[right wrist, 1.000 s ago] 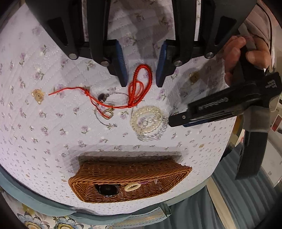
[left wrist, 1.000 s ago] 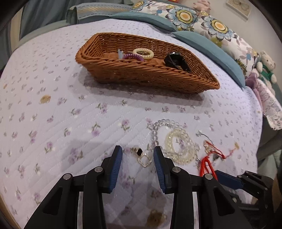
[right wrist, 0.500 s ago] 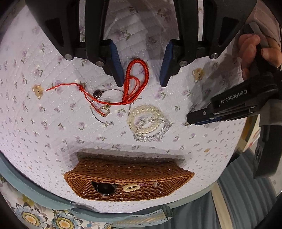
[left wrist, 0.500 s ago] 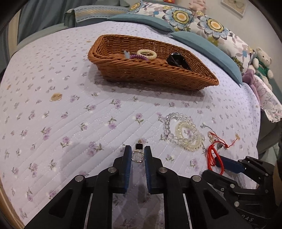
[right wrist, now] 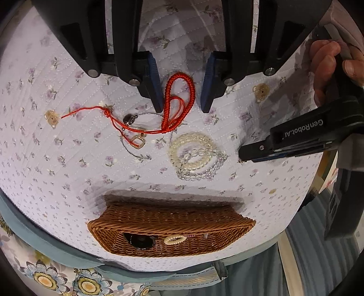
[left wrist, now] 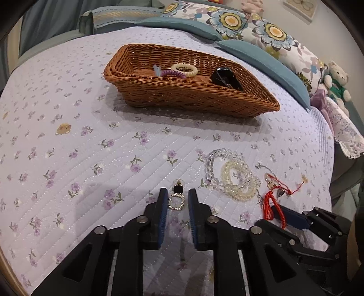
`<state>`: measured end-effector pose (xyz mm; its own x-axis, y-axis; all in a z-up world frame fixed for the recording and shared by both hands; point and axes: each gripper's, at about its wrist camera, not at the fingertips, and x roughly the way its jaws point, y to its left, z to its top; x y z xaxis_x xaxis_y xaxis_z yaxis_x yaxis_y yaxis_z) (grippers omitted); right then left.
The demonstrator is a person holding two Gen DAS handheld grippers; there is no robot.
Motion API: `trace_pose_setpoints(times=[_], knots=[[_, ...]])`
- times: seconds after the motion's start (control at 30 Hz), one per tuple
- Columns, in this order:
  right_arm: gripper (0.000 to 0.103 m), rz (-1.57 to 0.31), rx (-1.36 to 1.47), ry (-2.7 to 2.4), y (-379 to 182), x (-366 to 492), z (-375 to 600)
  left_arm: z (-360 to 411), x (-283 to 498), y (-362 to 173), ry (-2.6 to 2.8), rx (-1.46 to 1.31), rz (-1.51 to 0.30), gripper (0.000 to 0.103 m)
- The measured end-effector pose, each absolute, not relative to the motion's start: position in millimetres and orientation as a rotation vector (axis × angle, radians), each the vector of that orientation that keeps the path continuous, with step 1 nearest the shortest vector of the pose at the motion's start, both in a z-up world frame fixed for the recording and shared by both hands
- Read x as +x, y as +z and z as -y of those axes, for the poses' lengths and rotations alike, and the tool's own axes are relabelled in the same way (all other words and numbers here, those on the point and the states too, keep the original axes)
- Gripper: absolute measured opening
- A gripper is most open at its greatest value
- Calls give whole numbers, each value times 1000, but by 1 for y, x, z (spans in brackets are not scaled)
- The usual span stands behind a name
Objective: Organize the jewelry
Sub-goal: 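Grasp the small silver charm with the left tool while the right tool grasps the red string bracelet, then carry both items into the wicker basket and open both tools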
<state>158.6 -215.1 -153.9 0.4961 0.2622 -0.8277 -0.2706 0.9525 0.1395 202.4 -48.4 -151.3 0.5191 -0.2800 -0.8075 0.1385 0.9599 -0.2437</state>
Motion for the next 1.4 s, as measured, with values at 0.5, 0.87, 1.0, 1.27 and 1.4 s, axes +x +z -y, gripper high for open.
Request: trace_pose_setpoints(times=[0.5, 0.87, 1.0, 1.27, 1.4], knots=[[8, -948, 26, 424, -142, 140, 219, 60, 196, -143, -260, -83, -940, 13], [8, -837, 32, 558, -86, 97, 226, 37, 157, -93, -348, -170, -808, 13], [8, -770, 22, 577, -51, 95, 224, 30, 151, -70, -398, -208, -755, 13], [8, -639, -47, 571, 10, 125, 224, 14, 163, -27, -464, -281, -669, 13], [8, -611, -45, 568, 29, 159, 225, 16, 182, -10, -462, -249, -641, 13]])
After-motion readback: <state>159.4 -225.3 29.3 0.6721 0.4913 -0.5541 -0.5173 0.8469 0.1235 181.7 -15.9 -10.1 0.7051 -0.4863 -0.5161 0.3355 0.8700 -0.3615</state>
